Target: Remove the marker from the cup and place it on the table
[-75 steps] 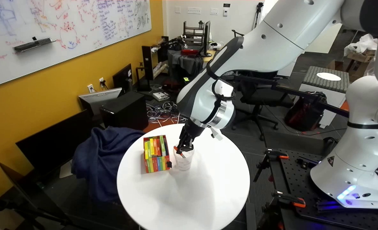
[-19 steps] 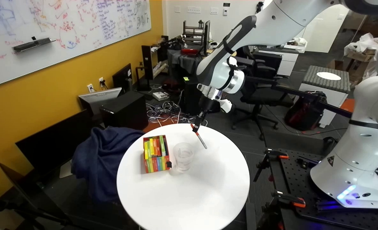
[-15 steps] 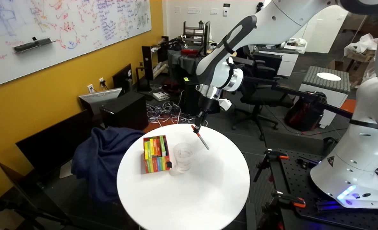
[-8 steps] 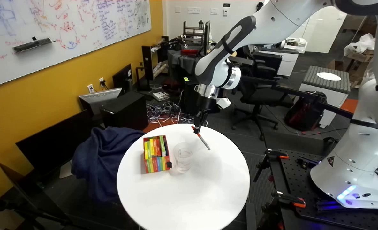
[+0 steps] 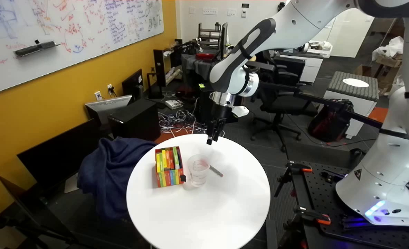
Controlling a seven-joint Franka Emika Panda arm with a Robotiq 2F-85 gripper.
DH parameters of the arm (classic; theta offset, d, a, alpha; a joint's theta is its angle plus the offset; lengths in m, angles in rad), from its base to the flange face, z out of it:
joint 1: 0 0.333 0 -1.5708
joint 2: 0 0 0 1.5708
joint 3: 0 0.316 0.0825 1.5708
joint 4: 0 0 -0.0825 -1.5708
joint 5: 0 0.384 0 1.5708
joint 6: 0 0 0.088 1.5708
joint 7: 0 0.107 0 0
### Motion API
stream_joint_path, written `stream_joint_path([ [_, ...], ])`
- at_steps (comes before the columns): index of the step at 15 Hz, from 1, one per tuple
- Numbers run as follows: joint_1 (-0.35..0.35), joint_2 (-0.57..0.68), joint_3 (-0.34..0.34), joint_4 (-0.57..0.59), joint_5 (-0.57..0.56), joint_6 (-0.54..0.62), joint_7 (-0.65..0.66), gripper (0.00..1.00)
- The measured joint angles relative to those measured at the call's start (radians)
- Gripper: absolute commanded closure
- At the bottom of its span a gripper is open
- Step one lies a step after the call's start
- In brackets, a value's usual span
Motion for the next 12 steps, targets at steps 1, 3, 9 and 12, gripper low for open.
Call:
stream_joint_path([
  [1, -0.002, 0.000, 0.002, 0.001, -0.001, 0.000, 0.003, 0.00],
  [3, -0.006, 0.000, 0.005, 0.001, -0.002, 0.000, 0.003, 0.00],
  [9, -0.011, 0.000, 0.011, 0.001, -0.002, 0.000, 0.003, 0.00],
  [12, -0.012, 0.000, 0.012, 0.001, -0.002, 0.000, 0.003, 0.00],
])
